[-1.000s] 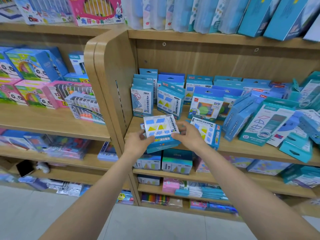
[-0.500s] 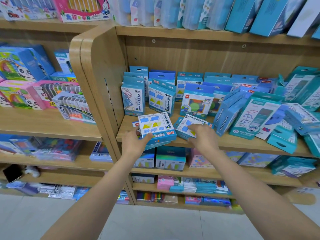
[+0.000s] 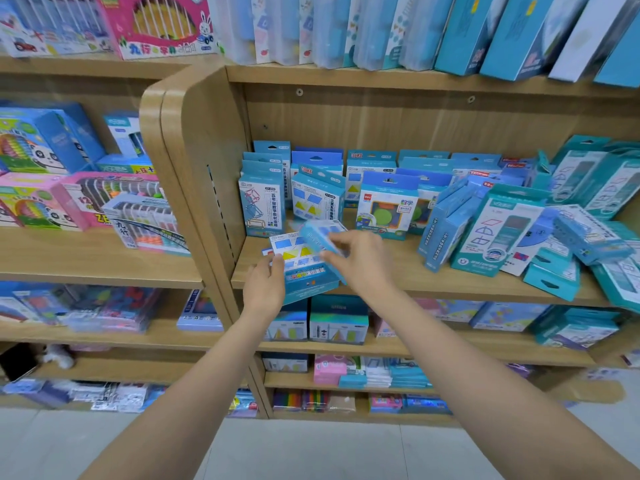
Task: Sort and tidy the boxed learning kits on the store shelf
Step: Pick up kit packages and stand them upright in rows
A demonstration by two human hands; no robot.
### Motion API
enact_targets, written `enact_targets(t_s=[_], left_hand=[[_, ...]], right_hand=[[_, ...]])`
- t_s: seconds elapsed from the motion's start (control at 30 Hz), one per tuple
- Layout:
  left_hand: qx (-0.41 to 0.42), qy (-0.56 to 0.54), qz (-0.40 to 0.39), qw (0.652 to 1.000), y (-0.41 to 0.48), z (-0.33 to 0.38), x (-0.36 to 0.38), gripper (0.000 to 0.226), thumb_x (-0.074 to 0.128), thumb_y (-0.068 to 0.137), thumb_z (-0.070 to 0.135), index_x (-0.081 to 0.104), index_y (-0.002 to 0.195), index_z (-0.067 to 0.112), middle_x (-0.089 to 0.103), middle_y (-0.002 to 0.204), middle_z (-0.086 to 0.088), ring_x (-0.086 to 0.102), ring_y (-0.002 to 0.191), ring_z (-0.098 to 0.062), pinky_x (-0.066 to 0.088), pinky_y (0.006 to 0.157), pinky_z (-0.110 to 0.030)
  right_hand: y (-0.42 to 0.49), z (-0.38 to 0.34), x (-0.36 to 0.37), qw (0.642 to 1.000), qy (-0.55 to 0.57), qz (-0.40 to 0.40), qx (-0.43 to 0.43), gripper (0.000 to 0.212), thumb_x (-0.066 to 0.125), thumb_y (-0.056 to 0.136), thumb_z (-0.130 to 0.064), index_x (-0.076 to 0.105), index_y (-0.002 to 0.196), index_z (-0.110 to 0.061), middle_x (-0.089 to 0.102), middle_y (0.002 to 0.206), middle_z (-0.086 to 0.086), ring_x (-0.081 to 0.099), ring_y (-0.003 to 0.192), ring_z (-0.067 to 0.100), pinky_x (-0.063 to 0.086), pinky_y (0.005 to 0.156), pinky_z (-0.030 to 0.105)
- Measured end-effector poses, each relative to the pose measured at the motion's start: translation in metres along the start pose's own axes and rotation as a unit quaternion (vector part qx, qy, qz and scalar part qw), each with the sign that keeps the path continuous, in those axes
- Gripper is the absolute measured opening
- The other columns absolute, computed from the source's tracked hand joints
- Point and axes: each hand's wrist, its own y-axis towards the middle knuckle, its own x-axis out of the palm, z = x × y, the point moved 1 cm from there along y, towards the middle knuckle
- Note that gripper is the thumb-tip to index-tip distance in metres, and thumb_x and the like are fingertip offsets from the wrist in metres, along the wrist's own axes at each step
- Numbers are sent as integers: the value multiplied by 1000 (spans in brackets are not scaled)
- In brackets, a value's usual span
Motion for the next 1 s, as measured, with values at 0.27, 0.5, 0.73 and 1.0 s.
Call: enact_targets(t_s=[0.27,0.5,0.73,1.0], left_hand=[[3,-49,-62,997,3,0,-8,53,48,87,61,54,124,23,66,108,0,64,98,-20,54,85,-49],[5,-54,-61,997,8,3,-7,26,60,86,52,50,100,33,64,92,8,65,91,-18,54,84,-45],[10,-98,-78,992,9,-1,-12,40,71,82,41,56,117,29,68,108,4,67,89,-10,58,76,-34],[113,-86,-41,989,10,34,28,48,77,78,16,54,120,17,61,118,0,60,101,-12,54,82,-33]], right_hand=[[23,21,3,997,40,-66,24,46,70,82,-15,59,127,-21,56,130,4,37,128,25,29,95,24],[38,28,7,979,83,-136,129,44,68,81,-51,66,110,-18,67,112,0,61,99,15,51,84,36],[32,38,9,886,299,-260,239,37,64,91,-19,56,126,-11,69,108,3,66,94,16,55,84,31],[13,73,-34,934,314,-115,130,63,75,77,-2,49,129,-26,64,120,-6,59,114,9,51,94,32]])
